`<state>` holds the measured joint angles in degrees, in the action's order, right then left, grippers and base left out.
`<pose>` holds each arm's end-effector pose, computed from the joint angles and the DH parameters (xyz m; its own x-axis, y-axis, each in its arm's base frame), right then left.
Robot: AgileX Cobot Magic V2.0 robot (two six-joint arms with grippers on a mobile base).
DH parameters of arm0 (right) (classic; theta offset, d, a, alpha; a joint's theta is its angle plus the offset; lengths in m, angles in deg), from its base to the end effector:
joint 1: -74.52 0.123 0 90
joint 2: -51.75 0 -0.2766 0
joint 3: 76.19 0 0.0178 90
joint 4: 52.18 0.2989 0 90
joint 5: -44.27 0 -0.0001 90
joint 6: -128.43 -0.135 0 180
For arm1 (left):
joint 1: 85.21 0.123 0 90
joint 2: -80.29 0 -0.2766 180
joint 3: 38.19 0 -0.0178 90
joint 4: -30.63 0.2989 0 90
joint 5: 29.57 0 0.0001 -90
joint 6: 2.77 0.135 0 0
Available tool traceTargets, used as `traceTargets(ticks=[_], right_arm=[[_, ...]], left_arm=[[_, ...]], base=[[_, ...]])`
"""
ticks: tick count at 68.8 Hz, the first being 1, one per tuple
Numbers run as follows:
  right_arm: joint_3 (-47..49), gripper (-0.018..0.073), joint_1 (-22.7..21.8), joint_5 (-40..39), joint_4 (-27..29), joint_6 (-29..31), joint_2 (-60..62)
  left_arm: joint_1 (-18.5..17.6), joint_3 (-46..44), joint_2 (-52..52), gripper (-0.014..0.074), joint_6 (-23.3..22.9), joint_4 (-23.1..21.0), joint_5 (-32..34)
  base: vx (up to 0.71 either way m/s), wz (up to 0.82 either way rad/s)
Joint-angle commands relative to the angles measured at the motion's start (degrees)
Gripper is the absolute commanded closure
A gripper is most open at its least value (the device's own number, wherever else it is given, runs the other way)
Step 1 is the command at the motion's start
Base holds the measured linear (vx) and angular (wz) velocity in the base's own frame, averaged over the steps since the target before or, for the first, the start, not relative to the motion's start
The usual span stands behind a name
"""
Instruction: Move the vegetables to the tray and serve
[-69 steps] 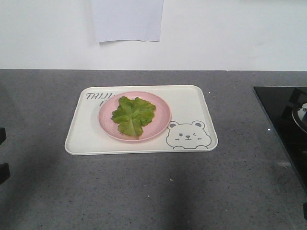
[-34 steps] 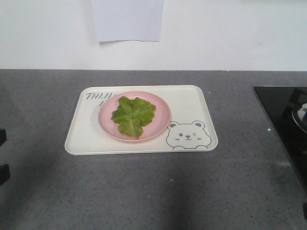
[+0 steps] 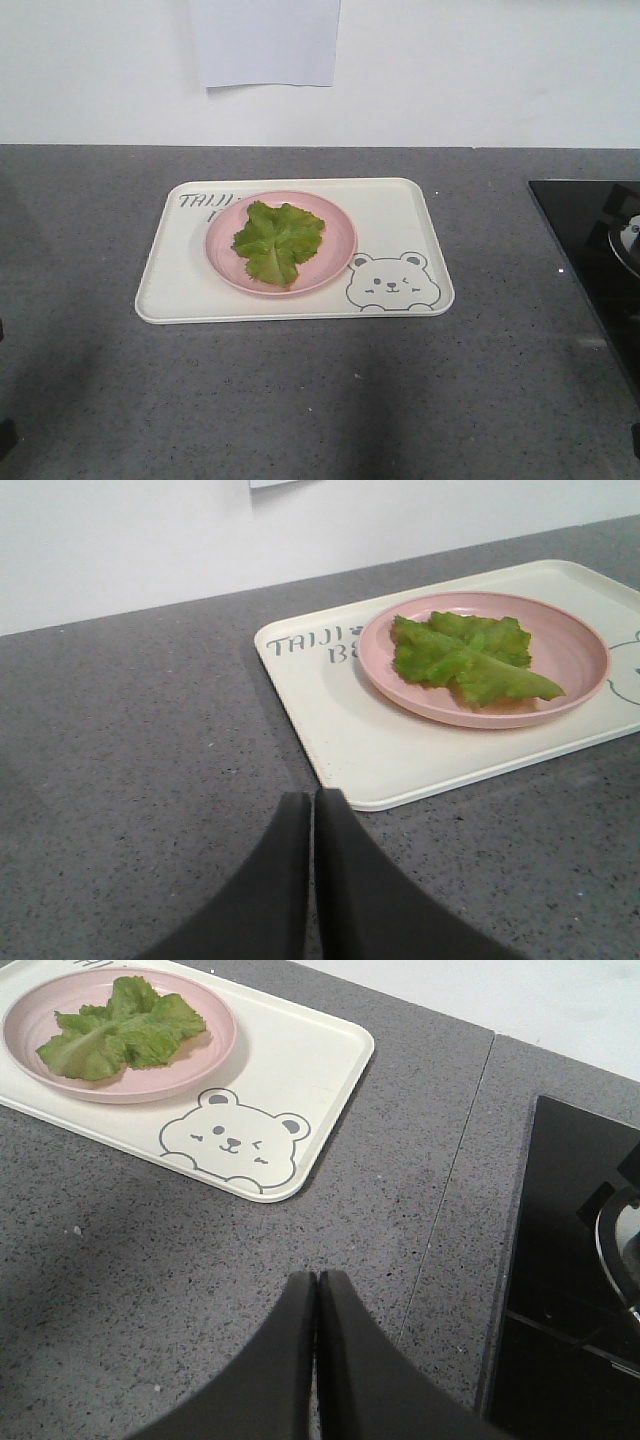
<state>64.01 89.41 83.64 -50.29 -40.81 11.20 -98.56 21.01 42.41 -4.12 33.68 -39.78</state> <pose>0.1913 0.0538 0.3035 -0.4282 -0.2810 -0.8589 -0.3482 0.9283 -0.1301 0.2040 -0.0471 0.2335 -0.2824 0.0966 -0.9544 0.2304 0.9726 0.0303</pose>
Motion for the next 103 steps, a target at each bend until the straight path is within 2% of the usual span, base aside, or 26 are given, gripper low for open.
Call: traceTargets(ticks=[1,12,24,45,86,103], right_arm=[[1.36,0.0568,-0.08,-3.34,-0.26,0.19,-0.07],[1.36,0.0568,-0.08,-3.39,-0.26,0.19,-0.07],[1.36,0.0568,-0.08,-3.39,-0.26,0.19,-0.07],[1.36,0.0568,-0.08,-3.39,-0.26,0.19,-0.07],[1.36,0.0568,-0.08,-3.20,-0.26,0.19,-0.07],[1.36,0.0568,-0.08,-3.20,-0.26,0.19,-0.07]], left_arm=[[1.16,4.36,4.09,0.0604,-1.51,0.17,11.00],[3.83,13.44,13.37,0.0604,-3.57,-0.31,17.06],[7.54,18.86,21.10,0.0604,-3.56,-3.37,16.75],[11.15,19.78,31.58,0.0604,-1.85,-2.70,11.29],[11.53,19.78,31.32,0.0604,-1.91,-3.05,11.62],[11.53,19.78,31.32,0.0604,1.71,-7.76,11.70]], base=[[0.00,0.00],[0.00,0.00],[0.00,0.00],[0.00,0.00],[0.00,0.00],[0.00,0.00]])
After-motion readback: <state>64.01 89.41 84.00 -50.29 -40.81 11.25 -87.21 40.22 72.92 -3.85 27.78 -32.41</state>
